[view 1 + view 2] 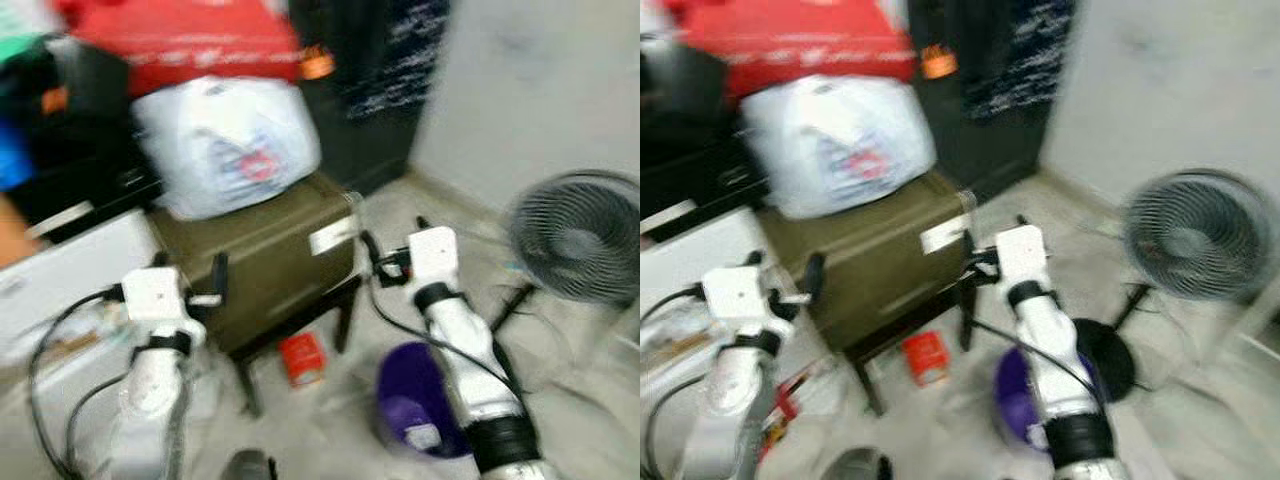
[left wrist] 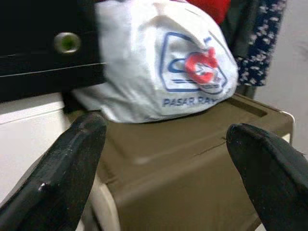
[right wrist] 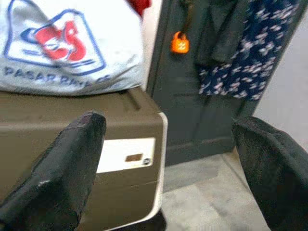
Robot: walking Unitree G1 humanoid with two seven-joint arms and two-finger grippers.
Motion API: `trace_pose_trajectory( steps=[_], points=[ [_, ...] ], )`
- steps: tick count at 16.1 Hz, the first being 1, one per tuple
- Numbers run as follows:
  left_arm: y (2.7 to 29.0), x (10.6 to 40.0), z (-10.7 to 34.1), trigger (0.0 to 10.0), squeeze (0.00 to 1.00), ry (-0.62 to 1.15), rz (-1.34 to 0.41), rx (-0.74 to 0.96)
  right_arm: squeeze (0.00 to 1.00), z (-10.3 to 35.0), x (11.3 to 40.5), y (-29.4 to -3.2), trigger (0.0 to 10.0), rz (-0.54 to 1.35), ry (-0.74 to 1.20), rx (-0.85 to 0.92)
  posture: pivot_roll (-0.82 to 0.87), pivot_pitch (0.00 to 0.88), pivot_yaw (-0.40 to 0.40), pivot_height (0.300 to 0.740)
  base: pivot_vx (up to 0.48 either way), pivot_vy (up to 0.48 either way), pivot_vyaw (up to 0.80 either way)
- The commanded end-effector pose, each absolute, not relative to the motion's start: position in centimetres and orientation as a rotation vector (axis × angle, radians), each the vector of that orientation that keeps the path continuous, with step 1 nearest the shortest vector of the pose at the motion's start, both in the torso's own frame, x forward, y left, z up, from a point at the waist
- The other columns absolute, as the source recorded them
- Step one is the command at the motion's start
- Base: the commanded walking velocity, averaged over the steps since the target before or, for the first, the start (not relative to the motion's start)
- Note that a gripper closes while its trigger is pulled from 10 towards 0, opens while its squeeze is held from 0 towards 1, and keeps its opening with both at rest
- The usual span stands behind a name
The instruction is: Clean up the room
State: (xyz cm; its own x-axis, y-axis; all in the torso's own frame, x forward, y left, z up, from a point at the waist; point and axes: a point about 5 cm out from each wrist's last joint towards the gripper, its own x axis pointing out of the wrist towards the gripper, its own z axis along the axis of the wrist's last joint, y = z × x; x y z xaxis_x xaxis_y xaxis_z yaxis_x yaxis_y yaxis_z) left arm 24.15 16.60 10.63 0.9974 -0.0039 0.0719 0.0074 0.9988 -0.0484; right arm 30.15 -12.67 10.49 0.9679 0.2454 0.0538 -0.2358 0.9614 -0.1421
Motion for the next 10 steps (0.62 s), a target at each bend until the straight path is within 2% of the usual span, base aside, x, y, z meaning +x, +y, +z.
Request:
trace_pose_trajectory(
  steps=[1,5,8,10],
  points=[
    [16.5,24.2,11.1,10.0,0.00,-0.072,-0.014,-0.041,0.00,11.4,30.1,-12.0,10.0,0.264,-0.103,-0.125,0.03,0.000,-0.026,0.740,0.000,0.000,0.80],
    [17.2,23.5,11.3,10.0,0.00,-0.054,0.020,-0.027,0.00,11.6,29.4,-12.4,10.0,0.246,-0.093,-0.111,0.03,0.000,-0.017,0.740,0.000,0.000,0.80],
    [19.3,20.6,10.5,10.0,0.00,0.001,0.095,0.037,0.00,11.5,27.8,-14.3,10.0,0.163,-0.063,-0.111,0.03,0.000,-0.015,0.740,0.000,0.000,0.80],
    [18.9,19.7,10.3,10.0,0.00,0.012,0.091,0.064,0.00,11.2,27.0,-14.5,10.0,0.150,-0.047,-0.116,0.02,0.000,-0.008,0.740,0.000,0.000,0.80]
  ],
)
